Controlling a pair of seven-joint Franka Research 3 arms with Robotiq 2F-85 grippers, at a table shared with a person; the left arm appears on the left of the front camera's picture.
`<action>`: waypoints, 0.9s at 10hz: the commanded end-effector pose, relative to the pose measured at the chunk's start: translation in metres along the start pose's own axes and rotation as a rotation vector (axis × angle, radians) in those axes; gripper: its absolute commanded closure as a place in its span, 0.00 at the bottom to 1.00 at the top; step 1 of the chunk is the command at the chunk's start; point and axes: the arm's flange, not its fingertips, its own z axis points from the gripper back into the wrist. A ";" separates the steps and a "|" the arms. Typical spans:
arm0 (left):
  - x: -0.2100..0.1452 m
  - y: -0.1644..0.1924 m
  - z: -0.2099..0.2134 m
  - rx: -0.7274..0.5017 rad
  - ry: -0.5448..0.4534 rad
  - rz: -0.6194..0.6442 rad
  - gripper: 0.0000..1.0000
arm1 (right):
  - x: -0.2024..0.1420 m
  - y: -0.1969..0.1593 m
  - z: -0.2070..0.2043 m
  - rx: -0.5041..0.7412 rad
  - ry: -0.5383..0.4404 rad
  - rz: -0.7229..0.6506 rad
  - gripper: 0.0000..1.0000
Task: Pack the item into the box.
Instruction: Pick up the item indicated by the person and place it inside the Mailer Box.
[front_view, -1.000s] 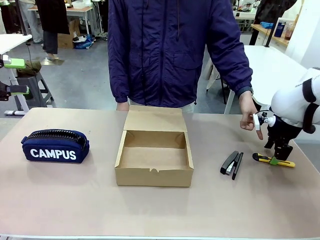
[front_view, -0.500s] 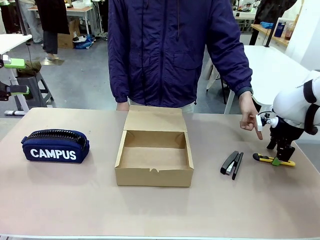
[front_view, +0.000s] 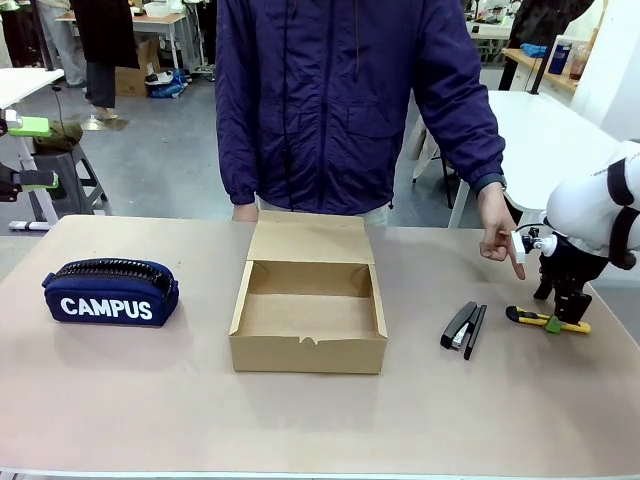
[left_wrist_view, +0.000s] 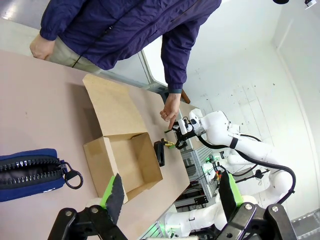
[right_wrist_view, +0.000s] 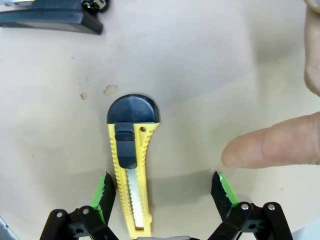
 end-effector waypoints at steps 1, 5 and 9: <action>0.000 0.000 -0.002 -0.022 -0.014 -0.017 0.00 | -0.005 0.002 0.002 0.046 -0.008 0.048 0.39; 0.000 0.000 -0.002 -0.022 -0.014 -0.017 0.00 | -0.004 0.007 0.008 0.073 0.035 0.056 1.00; 0.000 0.000 -0.002 -0.022 -0.014 -0.017 0.00 | -0.003 0.010 0.010 0.077 0.061 0.058 1.00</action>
